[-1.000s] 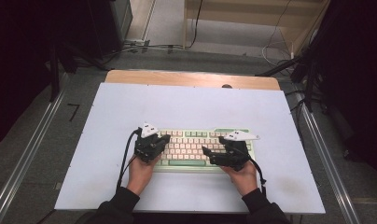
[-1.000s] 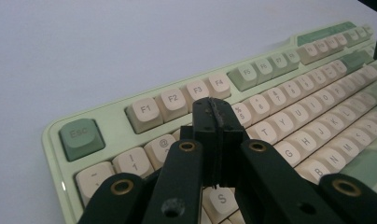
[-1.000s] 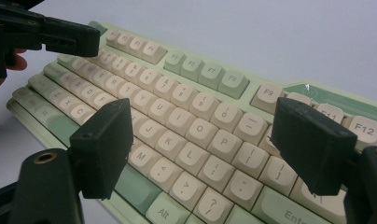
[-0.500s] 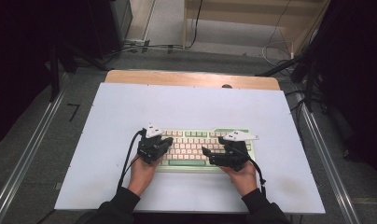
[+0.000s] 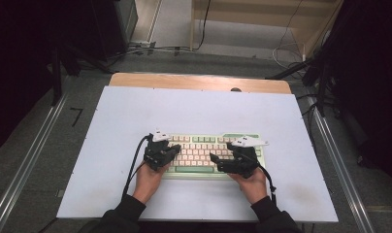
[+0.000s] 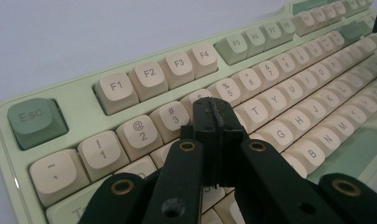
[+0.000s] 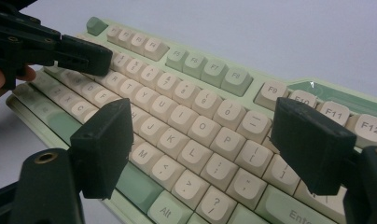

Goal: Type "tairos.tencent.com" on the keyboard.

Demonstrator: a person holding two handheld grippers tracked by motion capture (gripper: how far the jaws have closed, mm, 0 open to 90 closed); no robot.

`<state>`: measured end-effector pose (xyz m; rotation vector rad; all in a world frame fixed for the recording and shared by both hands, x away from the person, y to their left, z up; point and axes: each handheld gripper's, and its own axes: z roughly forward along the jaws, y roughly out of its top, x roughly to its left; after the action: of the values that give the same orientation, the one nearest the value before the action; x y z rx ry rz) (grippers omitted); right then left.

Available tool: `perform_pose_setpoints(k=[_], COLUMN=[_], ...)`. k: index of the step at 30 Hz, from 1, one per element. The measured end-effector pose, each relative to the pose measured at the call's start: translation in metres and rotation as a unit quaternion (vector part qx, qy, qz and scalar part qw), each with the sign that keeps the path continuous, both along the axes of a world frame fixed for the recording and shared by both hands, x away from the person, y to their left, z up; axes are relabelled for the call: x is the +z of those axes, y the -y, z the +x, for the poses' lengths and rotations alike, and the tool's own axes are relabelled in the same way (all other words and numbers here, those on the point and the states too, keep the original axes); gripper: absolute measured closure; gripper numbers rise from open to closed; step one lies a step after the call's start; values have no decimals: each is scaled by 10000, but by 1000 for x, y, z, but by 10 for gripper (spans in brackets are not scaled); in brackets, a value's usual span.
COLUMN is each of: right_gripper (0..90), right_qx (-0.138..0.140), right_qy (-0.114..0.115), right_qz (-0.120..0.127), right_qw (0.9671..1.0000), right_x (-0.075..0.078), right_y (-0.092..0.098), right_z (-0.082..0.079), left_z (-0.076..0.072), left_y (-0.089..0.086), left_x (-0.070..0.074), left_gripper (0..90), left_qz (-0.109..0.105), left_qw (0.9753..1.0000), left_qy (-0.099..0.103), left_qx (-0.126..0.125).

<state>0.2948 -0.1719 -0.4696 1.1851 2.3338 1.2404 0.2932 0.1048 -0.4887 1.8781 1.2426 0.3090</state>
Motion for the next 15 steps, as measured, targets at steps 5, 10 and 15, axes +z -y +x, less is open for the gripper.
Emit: perform_pose_setpoints(k=[5, 10, 15], right_gripper=[201, 309, 531], right_qx=[3, 28, 149], right_qy=[4, 41, 41], right_qz=[-3, -1, 71], right_qw=[10000, 10000, 9999], right_x=[0, 0, 0], right_y=[0, 0, -1], right_z=[0, -1, -2], left_z=[-6, -9, -11], left_y=[-8, -14, -19], left_x=[11, 17, 17], left_gripper=[562, 310, 248], left_qz=[-455, -532, -575], left_qw=[9982, 9958, 9946], left_qy=[397, 700, 760], left_qx=[-6, 253, 410])
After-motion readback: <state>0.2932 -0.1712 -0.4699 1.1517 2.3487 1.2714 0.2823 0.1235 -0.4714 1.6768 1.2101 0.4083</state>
